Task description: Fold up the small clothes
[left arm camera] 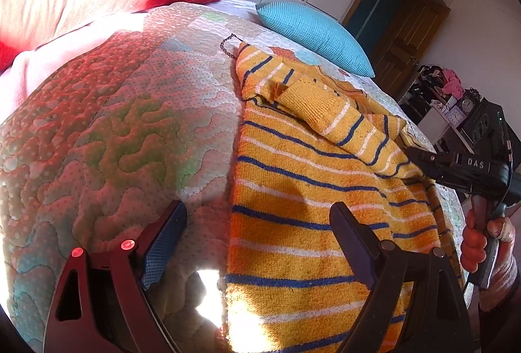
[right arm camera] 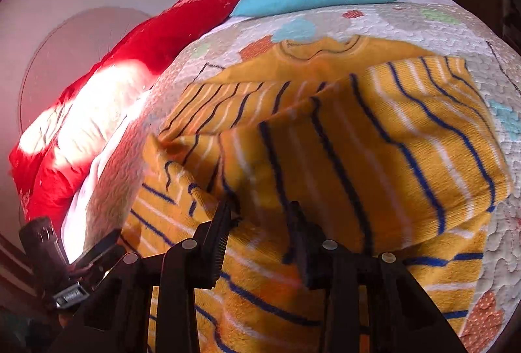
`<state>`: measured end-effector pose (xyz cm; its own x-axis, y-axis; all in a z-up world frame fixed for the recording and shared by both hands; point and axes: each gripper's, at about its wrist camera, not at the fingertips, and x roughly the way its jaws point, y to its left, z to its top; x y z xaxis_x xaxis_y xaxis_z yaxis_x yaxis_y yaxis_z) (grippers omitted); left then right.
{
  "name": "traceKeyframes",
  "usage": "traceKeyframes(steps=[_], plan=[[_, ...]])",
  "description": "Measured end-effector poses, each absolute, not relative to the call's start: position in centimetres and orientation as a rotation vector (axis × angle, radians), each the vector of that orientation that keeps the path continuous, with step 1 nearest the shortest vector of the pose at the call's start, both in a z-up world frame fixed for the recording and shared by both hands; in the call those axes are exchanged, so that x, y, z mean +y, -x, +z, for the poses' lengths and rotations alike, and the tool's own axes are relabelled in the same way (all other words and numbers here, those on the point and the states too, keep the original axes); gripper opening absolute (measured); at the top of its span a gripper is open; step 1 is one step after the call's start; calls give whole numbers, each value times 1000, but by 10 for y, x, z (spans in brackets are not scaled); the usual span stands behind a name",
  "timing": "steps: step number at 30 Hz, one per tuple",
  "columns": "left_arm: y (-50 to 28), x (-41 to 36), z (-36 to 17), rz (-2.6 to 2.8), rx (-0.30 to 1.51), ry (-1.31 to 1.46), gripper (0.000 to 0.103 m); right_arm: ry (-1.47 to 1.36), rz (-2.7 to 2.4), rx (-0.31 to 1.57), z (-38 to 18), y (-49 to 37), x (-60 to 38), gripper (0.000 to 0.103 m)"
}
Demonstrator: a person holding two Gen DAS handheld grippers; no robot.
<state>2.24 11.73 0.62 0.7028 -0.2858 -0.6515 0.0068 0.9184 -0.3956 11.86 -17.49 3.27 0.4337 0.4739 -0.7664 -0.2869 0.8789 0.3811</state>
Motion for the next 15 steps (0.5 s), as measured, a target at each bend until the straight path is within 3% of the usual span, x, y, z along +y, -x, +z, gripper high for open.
traceKeyframes(steps=[6, 10, 15], plan=[[-23, 130, 25, -190, 830, 482, 88, 62, 552, 996, 18, -76, -152, 42], [-32, 126, 54, -208, 783, 502, 90, -48, 590, 979, 11, -75, -172, 42], [-93, 105, 57, -227, 869, 375, 90, -169, 627, 949, 8, -74, -187, 42]])
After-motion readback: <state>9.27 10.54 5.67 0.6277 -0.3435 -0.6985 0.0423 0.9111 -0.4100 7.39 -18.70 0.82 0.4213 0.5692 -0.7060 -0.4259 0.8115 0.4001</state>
